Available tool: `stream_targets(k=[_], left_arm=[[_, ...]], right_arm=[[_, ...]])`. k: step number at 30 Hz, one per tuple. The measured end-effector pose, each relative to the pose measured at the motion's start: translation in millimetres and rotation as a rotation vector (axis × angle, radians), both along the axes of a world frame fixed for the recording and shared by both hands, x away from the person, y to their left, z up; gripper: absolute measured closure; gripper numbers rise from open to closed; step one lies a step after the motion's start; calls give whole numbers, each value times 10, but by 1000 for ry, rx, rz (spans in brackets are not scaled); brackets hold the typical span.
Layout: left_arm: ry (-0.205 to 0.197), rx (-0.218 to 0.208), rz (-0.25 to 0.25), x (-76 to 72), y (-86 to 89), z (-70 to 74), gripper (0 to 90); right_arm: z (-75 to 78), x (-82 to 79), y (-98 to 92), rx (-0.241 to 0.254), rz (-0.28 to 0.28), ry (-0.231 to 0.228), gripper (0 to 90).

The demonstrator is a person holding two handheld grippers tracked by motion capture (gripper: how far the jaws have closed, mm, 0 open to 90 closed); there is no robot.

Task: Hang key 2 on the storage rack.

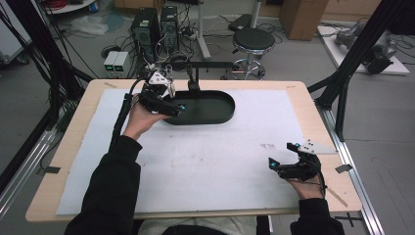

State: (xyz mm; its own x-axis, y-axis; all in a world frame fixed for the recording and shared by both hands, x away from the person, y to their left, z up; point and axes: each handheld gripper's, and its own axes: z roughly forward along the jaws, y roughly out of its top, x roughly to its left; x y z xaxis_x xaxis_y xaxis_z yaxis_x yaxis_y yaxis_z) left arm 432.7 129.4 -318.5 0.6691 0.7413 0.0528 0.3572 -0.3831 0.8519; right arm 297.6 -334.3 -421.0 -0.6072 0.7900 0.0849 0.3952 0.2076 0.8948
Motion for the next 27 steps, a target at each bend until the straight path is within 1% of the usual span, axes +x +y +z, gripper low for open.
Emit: stream_targets(k=[1, 2, 4, 9, 11, 14, 15, 18, 19, 21, 23, 25, 26, 27], left_arm=[[1, 0, 1, -16, 15, -10, 17], [4, 1, 2, -28, 30, -26, 17], [10, 10, 8, -54, 62, -71, 17], [10, -12, 14, -136, 162, -175, 17], [12, -14, 16, -170, 199, -204, 17], [-7, -5, 33, -225, 253, -240, 17], [-9, -3, 36, -237, 282, -253, 17], [6, -11, 53, -266, 398, -298, 17], [6, -9, 62, -285, 449, -312, 17], [4, -19, 72, -317, 520, -332, 17], [-3, -25, 81, -368, 593, -349, 17], [-11, -22, 91, -430, 657, -369, 17], [-11, -13, 96, -465, 688, -378, 17], [-13, -18, 100, -505, 713, -396, 17]], right_arm=[[0, 1, -2, -1, -1, -7, 8], [2, -7, -3, 2, -2, 0, 8], [2, -10, -10, 2, -3, -2, 8], [7, -21, -26, 8, -8, -3, 8], [7, -23, -26, 9, -8, -2, 8], [8, -23, -29, 12, -5, -7, 8], [9, -25, -30, 12, -6, -6, 8], [12, -32, -40, 18, -8, -8, 8], [12, -35, -41, 20, -10, -7, 8], [12, -40, -46, 21, -13, -3, 8], [11, -39, -50, 20, -14, -6, 8], [10, -42, -47, 20, -12, -2, 8], [9, -40, -45, 20, -12, -2, 8], [6, -35, -43, 17, -10, -4, 8]])
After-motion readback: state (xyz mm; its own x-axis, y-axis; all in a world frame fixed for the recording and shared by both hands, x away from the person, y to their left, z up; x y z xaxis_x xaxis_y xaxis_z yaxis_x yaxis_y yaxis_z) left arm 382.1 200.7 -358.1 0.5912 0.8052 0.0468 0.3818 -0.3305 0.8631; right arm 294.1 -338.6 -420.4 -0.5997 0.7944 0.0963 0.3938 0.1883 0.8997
